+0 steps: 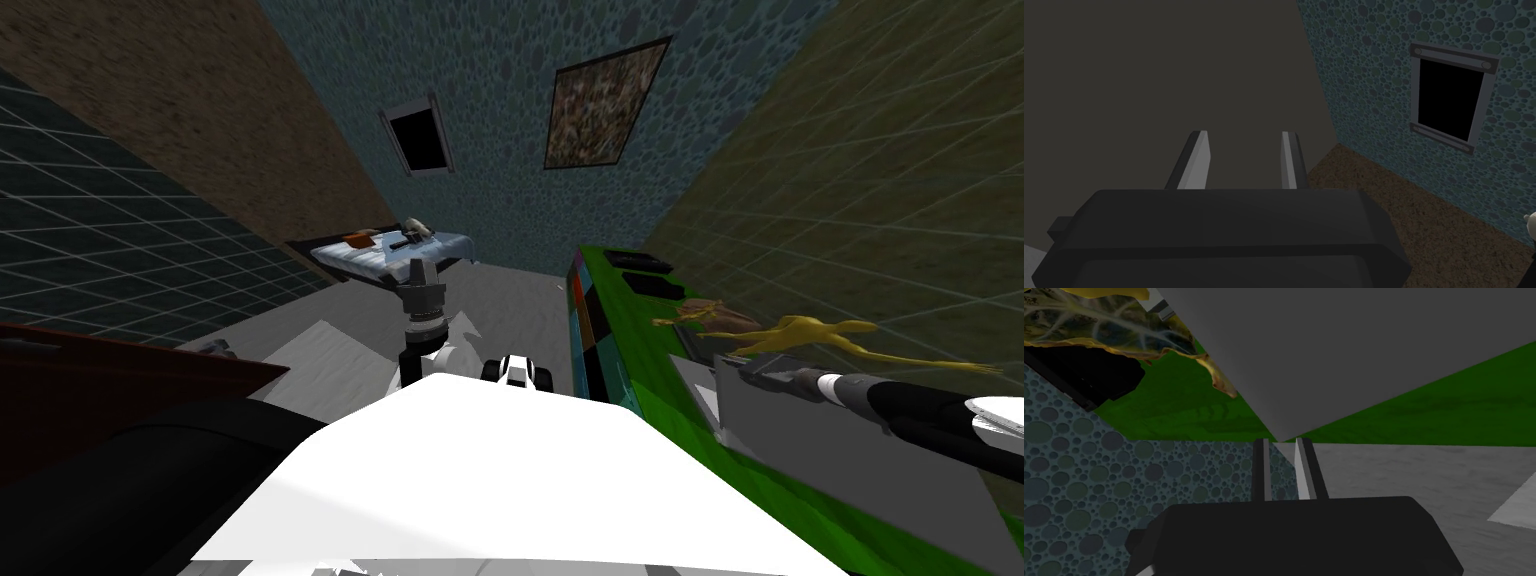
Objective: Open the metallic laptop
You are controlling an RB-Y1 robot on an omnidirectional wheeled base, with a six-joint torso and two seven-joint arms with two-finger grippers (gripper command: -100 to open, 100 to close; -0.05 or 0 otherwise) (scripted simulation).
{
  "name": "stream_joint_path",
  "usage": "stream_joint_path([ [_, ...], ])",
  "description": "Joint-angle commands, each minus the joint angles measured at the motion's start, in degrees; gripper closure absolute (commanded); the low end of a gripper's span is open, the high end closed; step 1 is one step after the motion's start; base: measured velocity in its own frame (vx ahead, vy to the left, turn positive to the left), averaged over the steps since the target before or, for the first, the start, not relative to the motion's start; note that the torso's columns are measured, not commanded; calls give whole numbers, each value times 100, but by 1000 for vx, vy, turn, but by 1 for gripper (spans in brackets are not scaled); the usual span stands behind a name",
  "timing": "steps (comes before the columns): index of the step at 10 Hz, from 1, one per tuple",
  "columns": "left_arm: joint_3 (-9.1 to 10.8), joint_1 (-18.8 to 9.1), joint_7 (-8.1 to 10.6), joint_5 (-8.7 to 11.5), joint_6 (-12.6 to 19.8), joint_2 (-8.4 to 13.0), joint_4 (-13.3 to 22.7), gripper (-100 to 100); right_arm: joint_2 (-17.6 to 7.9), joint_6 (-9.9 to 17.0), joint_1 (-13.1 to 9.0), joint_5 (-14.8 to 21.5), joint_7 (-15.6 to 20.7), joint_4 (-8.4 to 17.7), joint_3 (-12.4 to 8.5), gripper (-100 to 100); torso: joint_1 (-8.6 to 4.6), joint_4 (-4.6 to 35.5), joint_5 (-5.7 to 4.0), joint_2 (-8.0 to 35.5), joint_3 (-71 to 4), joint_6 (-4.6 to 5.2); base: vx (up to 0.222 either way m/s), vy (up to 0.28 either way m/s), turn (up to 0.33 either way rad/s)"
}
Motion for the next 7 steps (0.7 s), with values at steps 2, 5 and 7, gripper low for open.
stream_joint_path([
  [2, 0, 0, 0, 0, 0, 0, 0, 0, 250, -18, -119, -366, -266, 311, -46, -100, -4, -9, -1, -26, -18, -5, 6, 16, -38],
  [5, 0, 0, 0, 0, 0, 0, 0, 0, 448, 87, -174, -399, -205, 409, 26, -100, -9, -12, -2, -35, -24, -7, 18, 3, 16],
  [7, 0, 0, 0, 0, 0, 0, 0, 0, 157, -14, -16, -438, -419, 228, -128, -100, -11, -12, -3, -35, -25, -4, 18, -3, -36],
])
